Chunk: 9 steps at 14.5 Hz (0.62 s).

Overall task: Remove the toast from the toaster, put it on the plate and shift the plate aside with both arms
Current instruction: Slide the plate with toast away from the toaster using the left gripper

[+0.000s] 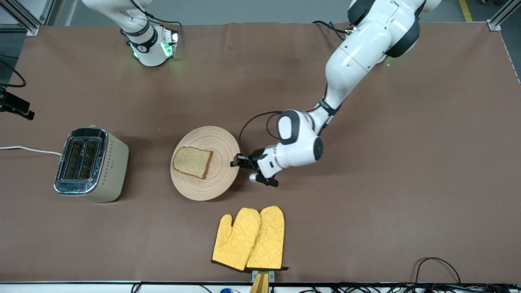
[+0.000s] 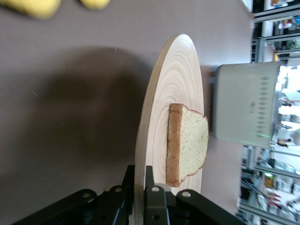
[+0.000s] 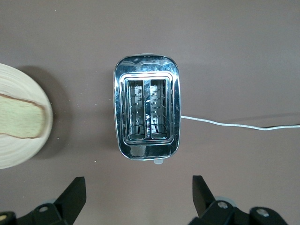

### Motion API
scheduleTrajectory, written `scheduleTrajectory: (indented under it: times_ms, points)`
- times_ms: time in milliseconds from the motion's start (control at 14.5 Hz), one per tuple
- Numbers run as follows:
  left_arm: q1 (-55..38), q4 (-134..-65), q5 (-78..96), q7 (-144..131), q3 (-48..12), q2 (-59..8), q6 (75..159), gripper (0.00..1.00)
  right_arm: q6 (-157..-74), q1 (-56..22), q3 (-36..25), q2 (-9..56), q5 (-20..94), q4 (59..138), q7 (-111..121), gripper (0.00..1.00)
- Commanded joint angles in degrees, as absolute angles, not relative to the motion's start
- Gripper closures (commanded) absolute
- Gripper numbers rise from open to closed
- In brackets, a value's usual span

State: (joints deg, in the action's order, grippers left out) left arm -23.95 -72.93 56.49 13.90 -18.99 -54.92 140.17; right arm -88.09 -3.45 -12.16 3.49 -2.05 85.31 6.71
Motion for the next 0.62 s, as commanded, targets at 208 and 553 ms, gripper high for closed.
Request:
scheduleTrajectory:
  times_ms: [208,553]
  points:
    - [-0.48,-74.27,48.0,16.68,-20.48,-49.31,109.91,1.0,-87.1,-2.72,-11.69,3.43,-0.97,84.9,7.38,0.0]
    - [19.12,-74.27,41.15,35.47,-19.78,-52.72,94.07,1.0,-87.01,-2.99,-11.51,3.43,-0.88,84.9,7.38,0.0]
